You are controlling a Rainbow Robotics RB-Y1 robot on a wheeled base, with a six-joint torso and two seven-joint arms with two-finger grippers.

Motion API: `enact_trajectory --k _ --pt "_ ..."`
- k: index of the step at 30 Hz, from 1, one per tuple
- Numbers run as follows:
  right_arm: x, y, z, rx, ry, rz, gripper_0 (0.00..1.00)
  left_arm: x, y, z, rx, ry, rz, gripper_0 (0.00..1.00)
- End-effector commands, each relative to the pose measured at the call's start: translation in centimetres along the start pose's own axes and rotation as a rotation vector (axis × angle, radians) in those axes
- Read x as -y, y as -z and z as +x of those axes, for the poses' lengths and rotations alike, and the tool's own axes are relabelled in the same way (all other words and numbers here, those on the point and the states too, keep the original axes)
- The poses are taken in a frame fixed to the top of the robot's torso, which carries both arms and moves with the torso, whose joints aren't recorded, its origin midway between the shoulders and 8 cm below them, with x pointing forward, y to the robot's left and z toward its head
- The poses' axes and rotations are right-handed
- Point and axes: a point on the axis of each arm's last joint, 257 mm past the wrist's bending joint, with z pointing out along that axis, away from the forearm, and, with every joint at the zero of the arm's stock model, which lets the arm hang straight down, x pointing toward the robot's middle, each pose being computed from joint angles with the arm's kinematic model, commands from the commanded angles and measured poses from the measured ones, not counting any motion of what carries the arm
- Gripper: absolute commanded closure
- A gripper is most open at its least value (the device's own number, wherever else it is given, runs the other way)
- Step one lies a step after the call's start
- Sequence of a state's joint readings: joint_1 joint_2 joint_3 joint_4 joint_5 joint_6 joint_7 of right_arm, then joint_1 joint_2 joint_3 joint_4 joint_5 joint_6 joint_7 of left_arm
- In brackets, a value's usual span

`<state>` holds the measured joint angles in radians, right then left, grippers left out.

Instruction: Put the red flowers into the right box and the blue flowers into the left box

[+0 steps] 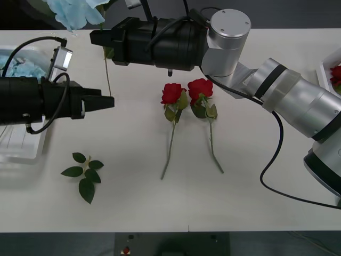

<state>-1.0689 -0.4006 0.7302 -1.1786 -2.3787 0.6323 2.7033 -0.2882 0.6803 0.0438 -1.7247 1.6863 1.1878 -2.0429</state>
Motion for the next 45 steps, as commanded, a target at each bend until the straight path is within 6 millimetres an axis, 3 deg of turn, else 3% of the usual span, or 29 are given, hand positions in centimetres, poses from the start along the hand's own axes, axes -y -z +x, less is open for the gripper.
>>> enact_trajectory --k 1,4,10,20,22,23,25,27,28,29,30,45 --pt "-1.5 -0.4 -2.0 0.014 0.033 -0.038 1.00 2.1 0.2 0.3 -0.012 -0.116 0.063 0.00" --pt "-1.7 -0.5 -2.1 0.017 0.030 -0.041 1.00 3.2 -0.3 0.4 -0.002 -0.135 0.102 0.00" --pt "-1.7 -0.5 -2.0 0.015 0.030 -0.043 1.00 4.7 -1.1 -1.6 0.079 -0.179 0.137 0.00" --pt "-1.5 -0.3 -2.1 0.015 0.032 -0.037 1.00 3.6 -2.1 -5.1 0.215 -0.269 0.051 0.01" --pt "-1.5 -0.3 -2.2 0.016 0.032 -0.037 1.00 3.5 -2.0 -5.3 0.221 -0.273 0.046 0.13" --pt "-1.4 -0.3 -2.1 0.014 0.032 -0.035 1.00 3.5 -2.0 -5.4 0.224 -0.278 0.043 0.31" --pt "-1.5 -0.3 -2.1 0.015 0.032 -0.037 1.00 3.4 -2.0 -5.5 0.228 -0.280 0.041 0.53" --pt "-1.3 -0.2 -2.2 0.016 0.032 -0.033 1.00 3.4 -2.0 -5.8 0.237 -0.287 0.038 0.75" --pt "-1.2 -0.1 -2.2 0.015 0.034 -0.030 1.00 3.4 -2.0 -5.8 0.237 -0.287 0.038 0.80" --pt "-1.2 -0.1 -2.2 0.016 0.032 -0.031 1.00 3.5 -2.1 -5.8 0.239 -0.287 0.038 0.94" --pt "-1.2 -0.1 -2.0 0.014 0.032 -0.030 1.00 3.5 -2.1 -5.9 0.240 -0.288 0.038 0.99" --pt "-1.1 0.0 -2.1 0.023 0.023 -0.023 1.00 3.0 -2.0 -6.2 0.247 -0.285 0.018 1.00"
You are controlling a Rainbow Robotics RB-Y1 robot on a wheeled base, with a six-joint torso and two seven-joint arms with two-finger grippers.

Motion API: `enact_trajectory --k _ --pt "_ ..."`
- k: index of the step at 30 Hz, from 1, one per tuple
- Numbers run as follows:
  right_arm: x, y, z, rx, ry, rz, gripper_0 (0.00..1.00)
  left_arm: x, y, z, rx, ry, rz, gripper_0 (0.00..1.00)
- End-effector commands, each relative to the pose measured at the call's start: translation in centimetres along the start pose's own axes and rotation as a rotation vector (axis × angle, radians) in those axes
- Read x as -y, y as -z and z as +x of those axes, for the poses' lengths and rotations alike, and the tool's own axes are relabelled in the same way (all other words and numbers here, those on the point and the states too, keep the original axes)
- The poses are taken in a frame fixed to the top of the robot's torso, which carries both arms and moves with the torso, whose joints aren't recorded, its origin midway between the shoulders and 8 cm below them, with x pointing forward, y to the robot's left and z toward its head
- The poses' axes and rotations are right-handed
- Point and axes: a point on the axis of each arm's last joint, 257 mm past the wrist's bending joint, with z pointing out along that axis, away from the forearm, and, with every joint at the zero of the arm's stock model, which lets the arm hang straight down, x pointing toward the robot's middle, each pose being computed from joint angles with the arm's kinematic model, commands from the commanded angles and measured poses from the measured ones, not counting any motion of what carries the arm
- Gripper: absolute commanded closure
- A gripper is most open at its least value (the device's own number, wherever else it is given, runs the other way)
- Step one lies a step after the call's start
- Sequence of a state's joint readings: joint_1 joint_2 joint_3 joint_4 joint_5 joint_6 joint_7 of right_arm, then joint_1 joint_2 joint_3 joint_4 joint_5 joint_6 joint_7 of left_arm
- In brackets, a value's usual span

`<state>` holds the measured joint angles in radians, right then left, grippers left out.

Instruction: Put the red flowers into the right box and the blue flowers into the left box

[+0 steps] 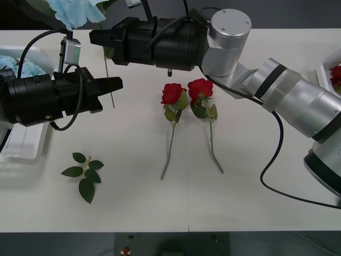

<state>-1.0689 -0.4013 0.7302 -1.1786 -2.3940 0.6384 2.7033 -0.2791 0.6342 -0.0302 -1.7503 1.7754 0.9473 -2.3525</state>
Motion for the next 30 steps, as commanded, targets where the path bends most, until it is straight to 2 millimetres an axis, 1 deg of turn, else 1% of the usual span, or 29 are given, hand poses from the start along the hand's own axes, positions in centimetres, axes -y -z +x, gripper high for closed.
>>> enact_trajectory --k 1,3,4,5,6,7,10,12,14,15,17,18,19,20,21,23,24,25,26,28,30 --pt "-0.9 0.0 -1.9 0.016 0.034 -0.017 1.00 0.7 0.0 -2.5 0.034 -0.038 0.009 1.00" --pt "-1.0 0.1 -1.9 0.015 0.038 -0.019 1.00 0.6 0.2 -3.0 0.046 -0.030 0.009 1.00" --pt "-1.0 0.1 -1.9 0.012 0.038 -0.022 0.98 0.5 0.2 -3.3 0.056 -0.022 0.007 1.00" --pt "-1.1 0.1 -1.9 0.011 0.040 -0.023 0.89 0.6 0.3 -3.6 0.063 -0.016 0.010 1.00" --pt "-1.1 0.2 -1.9 0.010 0.040 -0.023 0.82 0.6 0.4 -3.8 0.068 -0.014 0.011 1.00" --pt "-1.1 0.2 -1.9 0.011 0.040 -0.024 0.72 0.6 0.5 -4.3 0.079 -0.009 0.013 1.00" --pt "-1.0 0.3 -1.9 0.009 0.041 -0.023 0.51 0.3 1.4 -5.3 0.097 0.000 0.009 1.00" --pt "-0.9 0.4 -1.9 0.008 0.042 -0.021 0.40 -0.1 2.5 -5.7 0.088 0.030 0.005 1.00" --pt "-0.8 0.5 -1.9 0.008 0.043 -0.017 0.34 -0.5 3.4 -5.9 0.084 0.051 -0.004 1.00" --pt "-0.6 0.6 -2.0 0.009 0.045 -0.011 0.30 -1.1 4.5 -6.0 0.076 0.072 -0.019 1.00" --pt "-0.4 0.8 -2.1 0.009 0.048 -0.007 0.25 -1.9 5.9 -5.9 0.065 0.097 -0.044 1.00" --pt "-0.3 1.0 -2.1 0.006 0.051 -0.005 0.22 -2.7 7.0 -5.6 0.050 0.115 -0.073 1.00" --pt "-0.3 1.1 -2.2 0.006 0.053 -0.003 0.21 -3.1 7.5 -5.4 0.040 0.122 -0.089 1.00" --pt "-0.1 1.4 -2.3 0.004 0.060 0.000 0.20 -4.0 8.7 -5.2 0.025 0.136 -0.126 1.00" --pt "0.1 1.7 -2.4 0.001 0.065 0.004 0.20 -4.7 9.4 -4.8 0.009 0.148 -0.152 1.00" --pt "0.4 2.6 -2.5 -0.014 0.082 0.009 0.20 -6.8 11.6 -3.9 -0.028 0.167 -0.240 1.00" --pt "0.6 3.3 -2.3 -0.031 0.092 0.009 0.20 -8.2 12.8 -3.4 -0.046 0.177 -0.303 1.00" --pt "0.9 3.9 -2.1 -0.049 0.100 0.011 0.20 -9.7 14.2 -3.3 -0.052 0.180 -0.366 1.00" --pt "1.0 4.3 -2.0 -0.060 0.106 0.012 0.20 -10.4 14.9 -3.1 -0.058 0.181 -0.400 1.00" --pt "2.0 6.1 -0.5 -0.135 0.130 0.024 0.20 -13.6 18.0 -2.5 -0.092 0.162 -0.549 1.00" --pt "2.9 7.8 1.2 -0.208 0.130 0.041 0.20 -16.2 20.6 -1.9 -0.123 0.138 -0.680 1.00"
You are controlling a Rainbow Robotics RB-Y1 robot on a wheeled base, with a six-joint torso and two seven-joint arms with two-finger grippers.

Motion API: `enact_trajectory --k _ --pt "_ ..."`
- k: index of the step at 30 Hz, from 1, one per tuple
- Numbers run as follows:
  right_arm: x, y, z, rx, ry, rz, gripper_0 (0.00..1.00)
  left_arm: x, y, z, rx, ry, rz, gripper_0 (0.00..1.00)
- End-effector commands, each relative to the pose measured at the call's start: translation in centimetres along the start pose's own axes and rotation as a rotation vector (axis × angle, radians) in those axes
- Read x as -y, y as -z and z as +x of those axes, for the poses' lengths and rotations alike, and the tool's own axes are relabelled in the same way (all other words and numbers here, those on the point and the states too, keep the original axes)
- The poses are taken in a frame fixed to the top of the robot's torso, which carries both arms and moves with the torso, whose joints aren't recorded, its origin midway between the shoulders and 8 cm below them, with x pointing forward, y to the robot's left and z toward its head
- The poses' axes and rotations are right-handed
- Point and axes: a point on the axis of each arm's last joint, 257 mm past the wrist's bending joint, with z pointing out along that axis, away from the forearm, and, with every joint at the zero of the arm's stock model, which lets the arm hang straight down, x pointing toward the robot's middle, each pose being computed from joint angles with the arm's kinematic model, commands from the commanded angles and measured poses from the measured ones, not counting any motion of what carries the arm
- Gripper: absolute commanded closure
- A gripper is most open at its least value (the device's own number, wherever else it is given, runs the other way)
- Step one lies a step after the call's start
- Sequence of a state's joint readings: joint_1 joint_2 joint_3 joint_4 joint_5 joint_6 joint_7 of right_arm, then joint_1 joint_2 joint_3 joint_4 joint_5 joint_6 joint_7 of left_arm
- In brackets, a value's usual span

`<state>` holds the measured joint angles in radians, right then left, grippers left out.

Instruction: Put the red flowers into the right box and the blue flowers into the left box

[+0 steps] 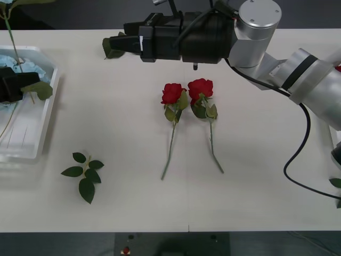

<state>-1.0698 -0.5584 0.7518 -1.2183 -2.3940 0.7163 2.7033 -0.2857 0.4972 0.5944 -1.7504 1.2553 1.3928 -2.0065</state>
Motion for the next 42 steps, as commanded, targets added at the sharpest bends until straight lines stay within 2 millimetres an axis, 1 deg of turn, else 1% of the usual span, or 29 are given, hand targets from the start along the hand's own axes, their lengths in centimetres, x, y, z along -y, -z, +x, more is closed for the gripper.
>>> enact_trajectory --k 1,2,3,4,6,8,10,12,14,15,16,17,19,20,23,24,25,26,27,29,32,33,34,37,40,42 --pt "1.2 3.0 2.0 -0.146 0.046 0.023 0.20 -5.9 2.3 -2.6 0.010 -0.082 -0.251 1.00" --pt "1.5 3.4 2.6 -0.169 0.046 0.034 0.20 -6.8 2.6 -2.8 0.011 -0.092 -0.287 1.00" --pt "2.4 4.6 4.2 -0.228 0.045 0.060 0.20 -8.9 3.4 -2.8 0.002 -0.117 -0.377 1.00" --pt "2.9 5.2 4.8 -0.251 0.044 0.075 0.20 -9.9 3.9 -2.8 -0.003 -0.127 -0.414 1.00" --pt "5.0 7.5 6.9 -0.349 0.037 0.144 0.20 -13.1 5.7 -2.8 -0.010 -0.168 -0.553 1.00" --pt "6.2 9.2 8.4 -0.414 0.023 0.193 0.20 -14.8 7.0 -2.9 -0.010 -0.190 -0.628 1.00" --pt "8.1 12.1 10.6 -0.513 0.008 0.267 0.20 -17.0 8.8 -2.9 -0.020 -0.224 -0.731 1.00" --pt "9.5 14.6 12.4 -0.586 -0.015 0.329 0.20 -18.6 10.4 -2.7 -0.040 -0.242 -0.808 1.00" --pt "10.3 16.7 13.7 -0.648 -0.035 0.374 0.20 -19.6 11.6 -2.2 -0.065 -0.252 -0.856 1.00" --pt "10.7 18.2 14.6 -0.697 -0.056 0.401 0.20 -20.2 12.4 -1.7 -0.084 -0.257 -0.884 1.00" --pt "11.0 19.1 14.9 -0.720 -0.069 0.418 0.20 -20.5 12.7 -1.4 -0.094 -0.261 -0.900 1.00" --pt "11.2 20.4 15.7 -0.764 -0.101 0.445 0.20 -21.1 13.5 -0.8 -0.116 -0.265 -0.929 1.00" --pt "11.4 22.3 16.7 -0.823 -0.138 0.484 0.20 -21.8 14.4 0.3 -0.150 -0.269 -0.965 1.00" --pt "11.5 23.6 17.6 -0.867 -0.167 0.511 0.20 -22.2 14.8 1.5 -0.179 -0.272 -0.980 1.00" --pt "11.7 25.4 18.5 -0.932 -0.229 0.577 0.20 -22.4 14.9 3.7 -0.224 -0.264 -0.981 1.00" --pt "11.7 25.7 18.9 -0.953 -0.254 0.603 0.20 -22.5 14.7 4.5 -0.244 -0.262 -0.978 1.00" --pt "11.8 25.9 19.0 -0.963 -0.264 0.620 0.20 -22.6 14.5 4.8 -0.251 -0.261 -0.977 1.00" --pt "11.8 26.1 19.3 -0.983 -0.295 0.649 0.20 -22.8 14.2 5.8 -0.274 -0.254 -0.974 1.00" --pt "11.8 26.2 19.4 -0.998 -0.319 0.682 0.20 -23.0 13.7 6.2 -0.280 -0.250 -0.968 1.00" --pt "11.7 25.9 20.0 -1.019 -0.358 0.723 0.20 -23.2 13.0 7.2 -0.292 -0.246 -0.957 1.00" --pt "11.8 24.7 20.6 -1.033 -0.363 0.758 0.20 -23.7 12.1 8.3 -0.309 -0.246 -0.953 1.00" --pt "11.9 24.0 20.8 -1.030 -0.356 0.768 0.18 -24.0 11.8 8.9 -0.312 -0.244 -0.953 1.00" --pt "12.0 23.8 20.9 -1.026 -0.354 0.775 0.17 -24.2 11.7 9.2 -0.311 -0.244 -0.953 1.00" --pt "12.4 22.0 21.6 -1.002 -0.337 0.794 0.11 -25.6 11.0 10.9 -0.296 -0.224 -0.952 1.00" --pt "12.4 20.9 22.0 -0.986 -0.317 0.782 0.07 -26.2 10.8 11.7 -0.287 -0.206 -0.950 1.00" --pt "12.1 20.0 22.5 -0.977 -0.314 0.767 0.06 -26.1 10.7 11.7 -0.284 -0.198 -0.942 0.99"
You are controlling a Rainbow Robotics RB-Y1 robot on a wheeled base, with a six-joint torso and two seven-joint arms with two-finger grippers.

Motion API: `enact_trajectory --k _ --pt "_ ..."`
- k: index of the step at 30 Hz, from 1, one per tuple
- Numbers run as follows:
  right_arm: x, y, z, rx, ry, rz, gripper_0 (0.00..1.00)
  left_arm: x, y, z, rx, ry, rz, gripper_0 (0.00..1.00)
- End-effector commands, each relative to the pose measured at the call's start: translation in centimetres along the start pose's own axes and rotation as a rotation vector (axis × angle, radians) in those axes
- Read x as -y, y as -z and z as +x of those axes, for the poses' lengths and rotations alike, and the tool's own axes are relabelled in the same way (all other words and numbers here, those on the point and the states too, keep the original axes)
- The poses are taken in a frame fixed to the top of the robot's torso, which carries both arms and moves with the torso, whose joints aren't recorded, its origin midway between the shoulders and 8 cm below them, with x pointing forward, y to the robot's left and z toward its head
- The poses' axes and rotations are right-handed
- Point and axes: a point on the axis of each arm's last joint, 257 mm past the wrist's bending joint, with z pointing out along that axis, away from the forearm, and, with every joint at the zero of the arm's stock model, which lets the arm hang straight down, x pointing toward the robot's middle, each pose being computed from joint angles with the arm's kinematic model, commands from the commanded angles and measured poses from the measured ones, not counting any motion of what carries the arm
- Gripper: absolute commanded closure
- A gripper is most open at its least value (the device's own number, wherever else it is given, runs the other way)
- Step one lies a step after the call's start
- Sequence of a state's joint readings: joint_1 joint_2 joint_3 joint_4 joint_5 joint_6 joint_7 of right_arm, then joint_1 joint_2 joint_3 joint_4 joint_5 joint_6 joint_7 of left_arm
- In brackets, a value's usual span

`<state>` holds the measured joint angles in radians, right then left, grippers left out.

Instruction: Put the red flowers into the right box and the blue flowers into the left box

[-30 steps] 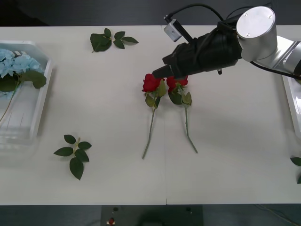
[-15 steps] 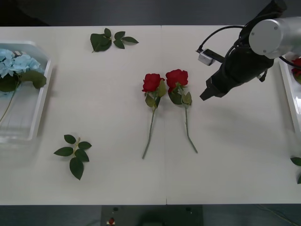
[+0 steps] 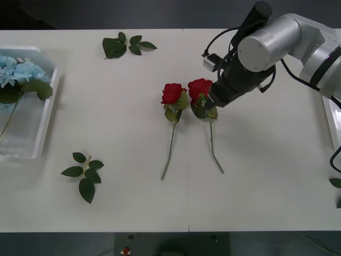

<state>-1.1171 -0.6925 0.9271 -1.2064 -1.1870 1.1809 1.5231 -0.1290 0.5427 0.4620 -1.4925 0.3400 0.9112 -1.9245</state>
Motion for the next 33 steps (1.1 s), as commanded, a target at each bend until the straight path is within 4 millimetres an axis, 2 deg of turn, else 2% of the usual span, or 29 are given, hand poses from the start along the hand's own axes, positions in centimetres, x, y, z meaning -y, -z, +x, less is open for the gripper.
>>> enact_trajectory --k 1,3,4,8,15,21,24,27,28,32,33 --pt "-1.3 -0.5 -0.6 0.020 -0.028 -0.016 0.06 -1.8 0.6 -2.0 0.041 0.027 -0.016 0.94" --pt "-2.0 -1.0 -0.6 0.018 -0.019 -0.019 0.06 -1.1 0.8 -2.0 0.037 0.058 0.023 0.72" --pt "-2.3 -1.4 -0.5 0.016 -0.021 -0.022 0.07 -0.7 1.0 -2.0 0.028 0.068 0.043 0.64" --pt "-2.5 -2.7 -0.3 0.009 -0.040 -0.022 0.06 -0.5 2.6 -2.6 0.010 0.098 0.092 0.47" --pt "-2.9 -5.1 -0.7 0.025 -0.069 -0.018 0.06 -0.7 7.3 -4.8 -0.007 0.097 0.134 0.31" --pt "-2.3 -6.3 -0.8 0.034 -0.078 0.005 0.06 0.9 12.6 -8.0 0.032 0.086 0.209 0.23" --pt "-2.0 -6.5 -0.6 0.030 -0.072 0.017 0.06 2.6 15.3 -9.7 0.053 0.091 0.248 0.21" --pt "-2.0 -6.7 -0.3 0.026 -0.063 0.021 0.06 5.4 17.6 -10.9 0.066 0.088 0.296 0.21" --pt "-1.8 -6.8 -0.1 0.023 -0.063 0.025 0.06 7.1 18.6 -11.6 0.075 0.091 0.317 0.20" --pt "-1.5 -7.3 0.4 0.023 -0.055 0.033 0.07 12.3 20.7 -13.3 0.107 0.095 0.381 0.21" --pt "-1.5 -7.6 0.7 0.024 -0.045 0.039 0.06 14.5 21.4 -13.9 0.119 0.113 0.413 0.21"
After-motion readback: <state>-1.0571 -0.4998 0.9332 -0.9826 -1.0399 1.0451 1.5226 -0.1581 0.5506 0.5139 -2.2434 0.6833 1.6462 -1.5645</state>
